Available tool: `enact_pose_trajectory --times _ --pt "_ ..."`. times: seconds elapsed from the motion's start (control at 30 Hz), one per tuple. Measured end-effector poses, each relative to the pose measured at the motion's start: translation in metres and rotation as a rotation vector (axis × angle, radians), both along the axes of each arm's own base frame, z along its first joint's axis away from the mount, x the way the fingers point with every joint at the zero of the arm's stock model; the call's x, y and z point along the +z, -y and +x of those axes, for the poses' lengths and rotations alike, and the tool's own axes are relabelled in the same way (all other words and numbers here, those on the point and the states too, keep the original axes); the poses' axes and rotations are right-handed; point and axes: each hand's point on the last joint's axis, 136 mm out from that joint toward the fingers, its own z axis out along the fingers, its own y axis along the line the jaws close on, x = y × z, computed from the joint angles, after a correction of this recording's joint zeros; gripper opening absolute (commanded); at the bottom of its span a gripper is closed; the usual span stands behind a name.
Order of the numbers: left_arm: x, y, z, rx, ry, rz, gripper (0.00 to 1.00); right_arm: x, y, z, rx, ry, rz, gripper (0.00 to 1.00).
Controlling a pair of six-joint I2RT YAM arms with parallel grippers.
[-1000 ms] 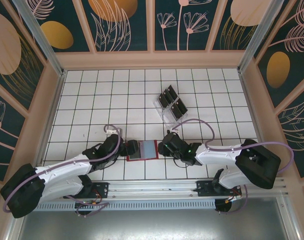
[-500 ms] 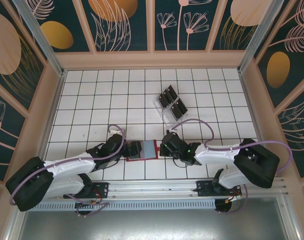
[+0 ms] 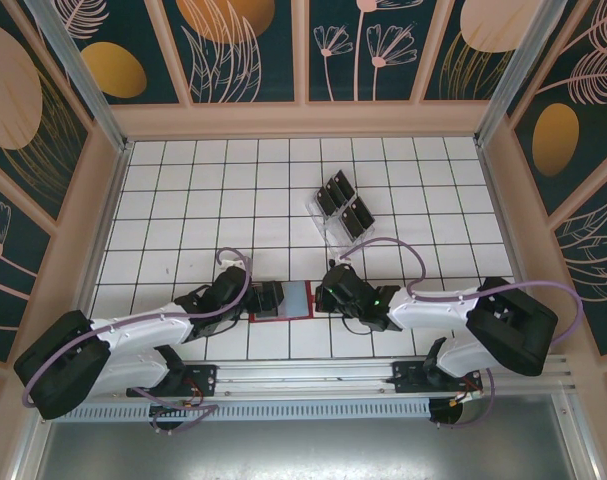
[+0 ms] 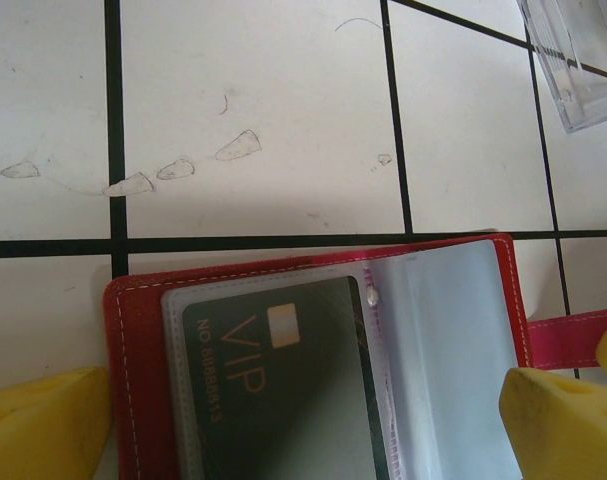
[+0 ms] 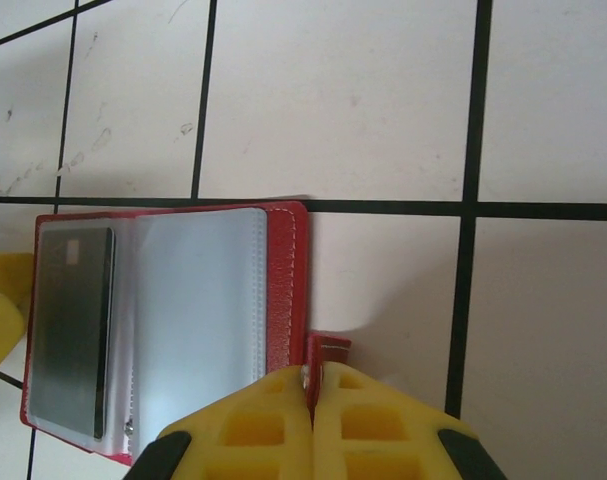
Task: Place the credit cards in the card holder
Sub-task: Close the card holder at the bottom-center of the table.
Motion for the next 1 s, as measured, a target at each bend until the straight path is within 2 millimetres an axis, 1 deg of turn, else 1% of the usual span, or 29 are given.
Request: enact_pose_trajectory --times 0.13,0.2,0.33,0.4,0.5,0.6,0.63,0.67,0.73,0.87,1.0 --pt "0.002 0.002 -0.001 -0.004 -0.005 -0.013 0.98 -0.003 -0.003 0.0 0.005 -0.004 0.01 0.0" --pt "0.007 0.006 -0.001 -0.013 -0.005 -0.038 0.98 -0.004 -0.003 0.0 0.006 -0.005 0.011 0.0" --pt "0.033 0.018 0.004 -0.022 0.028 -0.116 0.99 -0.006 -0.003 -0.001 0.006 -0.008 0.014 0.0" --pt "0.048 0.027 0.008 -0.031 0.049 -0.157 0.99 -0.005 -0.004 -0.001 0.007 -0.009 0.016 0.0" --pt "0.07 0.046 0.008 -0.072 0.072 -0.207 0.98 -0.004 -0.004 0.001 0.004 -0.007 0.024 0.0" --pt "0.084 0.068 0.007 -0.117 0.085 -0.24 0.99 -0.003 -0.003 0.003 -0.002 -0.006 0.031 0.01" --pt "0.087 0.075 0.006 -0.133 0.087 -0.249 0.99 -0.003 -0.001 0.004 -0.007 -0.005 0.033 0.08" --pt "0.088 0.081 0.005 -0.144 0.085 -0.255 0.99 -0.002 0.002 0.004 -0.014 -0.004 0.037 0.16" --pt "0.086 0.091 0.004 -0.16 0.075 -0.254 0.99 0.004 0.009 0.006 -0.037 0.001 0.061 0.27" --pt "0.07 0.103 0.004 -0.174 0.046 -0.235 0.98 0.024 0.025 0.01 -0.082 0.036 0.113 0.32" --pt "0.046 0.109 0.001 -0.178 0.002 -0.205 0.98 0.04 0.038 0.01 -0.107 0.066 0.151 0.32"
